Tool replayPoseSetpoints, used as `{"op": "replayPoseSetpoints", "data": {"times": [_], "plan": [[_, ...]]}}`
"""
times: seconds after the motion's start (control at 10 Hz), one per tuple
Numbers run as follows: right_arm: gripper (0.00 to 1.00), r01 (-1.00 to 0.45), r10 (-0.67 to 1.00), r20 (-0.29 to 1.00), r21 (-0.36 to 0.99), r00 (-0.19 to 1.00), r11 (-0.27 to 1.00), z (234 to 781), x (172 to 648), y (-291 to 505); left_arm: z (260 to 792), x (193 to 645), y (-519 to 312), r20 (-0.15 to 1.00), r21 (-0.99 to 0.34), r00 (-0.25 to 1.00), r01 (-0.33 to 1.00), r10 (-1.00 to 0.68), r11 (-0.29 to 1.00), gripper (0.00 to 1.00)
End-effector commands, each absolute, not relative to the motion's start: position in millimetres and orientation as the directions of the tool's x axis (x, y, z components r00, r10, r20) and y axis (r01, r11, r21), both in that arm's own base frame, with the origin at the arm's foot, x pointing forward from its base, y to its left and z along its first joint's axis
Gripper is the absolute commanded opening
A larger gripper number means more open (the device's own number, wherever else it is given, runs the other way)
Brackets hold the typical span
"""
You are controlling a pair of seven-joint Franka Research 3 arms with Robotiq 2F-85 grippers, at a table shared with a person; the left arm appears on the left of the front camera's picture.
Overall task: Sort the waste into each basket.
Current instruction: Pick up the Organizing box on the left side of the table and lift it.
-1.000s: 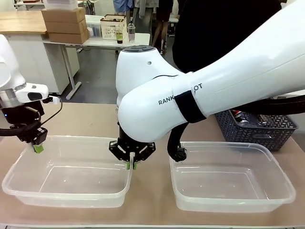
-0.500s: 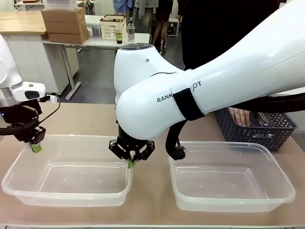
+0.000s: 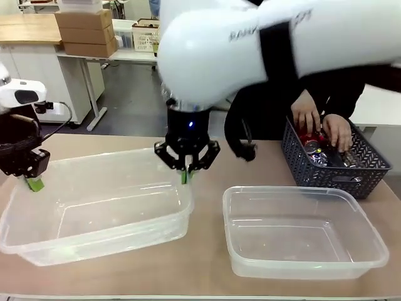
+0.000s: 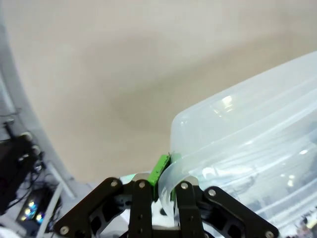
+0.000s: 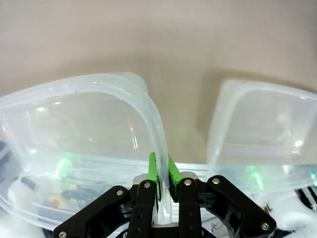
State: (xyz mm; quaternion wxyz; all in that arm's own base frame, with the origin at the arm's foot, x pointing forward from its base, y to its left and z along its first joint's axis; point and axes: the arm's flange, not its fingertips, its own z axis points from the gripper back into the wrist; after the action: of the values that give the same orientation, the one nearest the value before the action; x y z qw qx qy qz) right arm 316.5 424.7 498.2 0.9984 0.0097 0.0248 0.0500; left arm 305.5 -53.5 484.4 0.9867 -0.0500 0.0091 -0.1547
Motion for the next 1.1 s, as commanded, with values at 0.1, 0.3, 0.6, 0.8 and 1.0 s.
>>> {"op": "replayPoseSetpoints", "data": {"times": [0.1,0.3,0.6,0.8,1.0], "plan": [[0.0,-0.122,0.124,-0.09,0.02,0.988,0.992,499.3,310.6,389.9,532.3,348.3,-61.9,0.057,-0.164,0.965,0.261,-0.255,0.951,0.0],[0.0,-0.095,0.096,-0.053,0.015,0.994,0.995,510.8,317.5,414.3,508.5,308.8,-64.3,0.029,-0.097,0.953,0.302,-0.3,0.948,0.0],[0.06,-0.103,0.104,-0.062,0.02,0.993,0.994,513.4,315.0,411.2,510.0,319.2,-67.4,0.017,-0.106,0.958,0.287,-0.287,0.952,0.07],[0.06,-0.178,0.177,-0.043,-0.005,0.983,0.984,516.2,321.0,374.9,528.0,363.7,-127.1,-0.017,-0.114,1.0,-0.014,0.013,0.993,0.07],[0.06,-0.185,0.185,-0.072,0.01,0.98,0.983,534.0,320.7,320.9,533.7,405.8,-193.1,-0.029,-0.114,0.999,-0.032,0.028,0.993,0.07]]}}
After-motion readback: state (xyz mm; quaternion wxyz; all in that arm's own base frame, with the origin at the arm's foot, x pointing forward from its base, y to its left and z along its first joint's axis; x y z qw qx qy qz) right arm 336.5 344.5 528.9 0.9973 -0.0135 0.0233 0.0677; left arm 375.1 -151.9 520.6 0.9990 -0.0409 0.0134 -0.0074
